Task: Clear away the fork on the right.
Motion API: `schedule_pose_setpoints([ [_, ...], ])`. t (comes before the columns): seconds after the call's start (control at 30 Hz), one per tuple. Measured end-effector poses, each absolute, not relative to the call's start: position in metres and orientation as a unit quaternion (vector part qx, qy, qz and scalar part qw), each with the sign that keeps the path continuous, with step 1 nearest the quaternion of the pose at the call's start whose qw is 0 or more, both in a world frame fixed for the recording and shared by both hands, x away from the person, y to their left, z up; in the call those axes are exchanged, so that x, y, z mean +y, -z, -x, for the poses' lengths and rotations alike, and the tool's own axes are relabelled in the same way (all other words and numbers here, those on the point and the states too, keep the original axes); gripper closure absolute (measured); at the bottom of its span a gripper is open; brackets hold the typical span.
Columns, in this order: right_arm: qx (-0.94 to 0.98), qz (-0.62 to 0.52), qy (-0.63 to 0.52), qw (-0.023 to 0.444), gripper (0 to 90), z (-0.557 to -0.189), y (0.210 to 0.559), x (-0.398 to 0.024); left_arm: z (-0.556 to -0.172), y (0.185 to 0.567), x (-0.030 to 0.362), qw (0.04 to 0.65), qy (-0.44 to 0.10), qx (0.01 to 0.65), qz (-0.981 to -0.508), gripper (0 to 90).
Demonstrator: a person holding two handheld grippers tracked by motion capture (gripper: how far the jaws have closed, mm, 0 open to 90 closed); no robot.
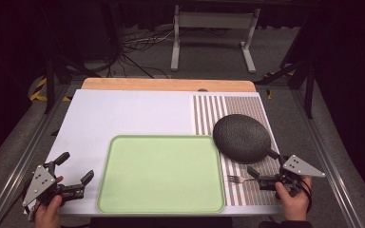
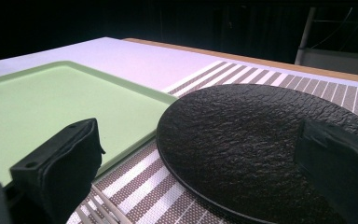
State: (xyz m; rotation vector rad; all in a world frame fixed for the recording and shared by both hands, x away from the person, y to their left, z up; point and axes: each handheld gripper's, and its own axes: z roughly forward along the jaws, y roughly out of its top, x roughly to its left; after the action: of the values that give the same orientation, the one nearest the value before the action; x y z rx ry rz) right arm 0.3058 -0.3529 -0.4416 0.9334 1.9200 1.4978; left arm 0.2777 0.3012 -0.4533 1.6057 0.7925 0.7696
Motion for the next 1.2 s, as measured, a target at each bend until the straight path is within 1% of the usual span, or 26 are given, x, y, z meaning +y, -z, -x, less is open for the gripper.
schedule_pose_setpoints([
  [0.3, 0.714, -0.346, -0.553, 0.254, 1.1, -0.307, 0.444, -0.352, -0.278, 0.453, 0.300, 0.564, -0.321, 0.334, -0.684, 1.0],
  [0.87, 0.709, -0.347, -0.558, 0.258, 0.9, -0.302, 0.443, -0.359, -0.277, 0.453, 0.299, 0.565, -0.319, 0.335, -0.683, 1.0],
  [1.2, 0.716, -0.335, -0.558, 0.254, 0.7, -0.312, 0.426, -0.351, -0.277, 0.453, 0.300, 0.562, -0.320, 0.337, -0.684, 1.0],
])
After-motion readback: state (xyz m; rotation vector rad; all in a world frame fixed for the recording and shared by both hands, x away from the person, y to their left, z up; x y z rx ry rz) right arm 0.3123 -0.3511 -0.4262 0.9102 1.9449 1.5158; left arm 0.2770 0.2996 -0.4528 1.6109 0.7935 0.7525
